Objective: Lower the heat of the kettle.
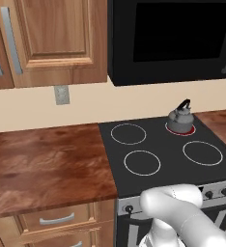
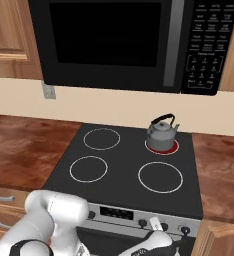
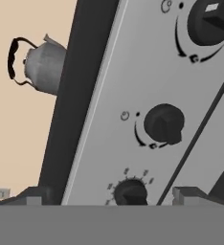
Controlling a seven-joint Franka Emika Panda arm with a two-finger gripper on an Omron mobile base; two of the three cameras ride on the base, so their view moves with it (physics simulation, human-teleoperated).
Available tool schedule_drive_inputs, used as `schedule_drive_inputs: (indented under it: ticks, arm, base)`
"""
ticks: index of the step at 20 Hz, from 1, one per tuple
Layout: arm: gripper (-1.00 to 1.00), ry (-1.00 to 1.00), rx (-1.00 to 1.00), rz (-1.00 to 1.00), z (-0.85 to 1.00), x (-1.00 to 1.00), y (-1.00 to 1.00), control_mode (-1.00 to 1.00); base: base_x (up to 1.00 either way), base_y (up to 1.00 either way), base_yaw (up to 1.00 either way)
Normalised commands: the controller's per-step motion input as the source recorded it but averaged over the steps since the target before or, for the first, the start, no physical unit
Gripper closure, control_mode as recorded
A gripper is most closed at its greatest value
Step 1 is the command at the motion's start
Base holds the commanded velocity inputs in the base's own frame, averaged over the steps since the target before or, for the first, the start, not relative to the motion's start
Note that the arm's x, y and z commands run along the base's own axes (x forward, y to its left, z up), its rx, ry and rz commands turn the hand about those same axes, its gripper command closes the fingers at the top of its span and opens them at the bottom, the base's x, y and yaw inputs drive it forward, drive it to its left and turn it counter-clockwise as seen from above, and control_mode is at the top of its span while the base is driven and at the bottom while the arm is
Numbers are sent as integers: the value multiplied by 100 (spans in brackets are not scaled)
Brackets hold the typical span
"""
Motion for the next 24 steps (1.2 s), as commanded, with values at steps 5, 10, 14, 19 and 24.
schedule_drive_inputs:
  ticks: [5, 10, 14, 19, 24]
  arm:
    - [-100, 0, 0, 0, -3, 9, -7, -100]
    - [-100, 0, 0, 0, -3, 11, -12, -100]
    - [-100, 0, 0, 0, -9, 14, -10, -100]
    - [-100, -1, 0, 0, -17, 12, -8, -100]
    - [-100, -1, 0, 0, -18, 12, -10, -100]
  base:
    - [0, 0, 0]
    - [0, 0, 0]
    - [0, 0, 0]
    - [0, 0, 0]
    - [0, 0, 0]
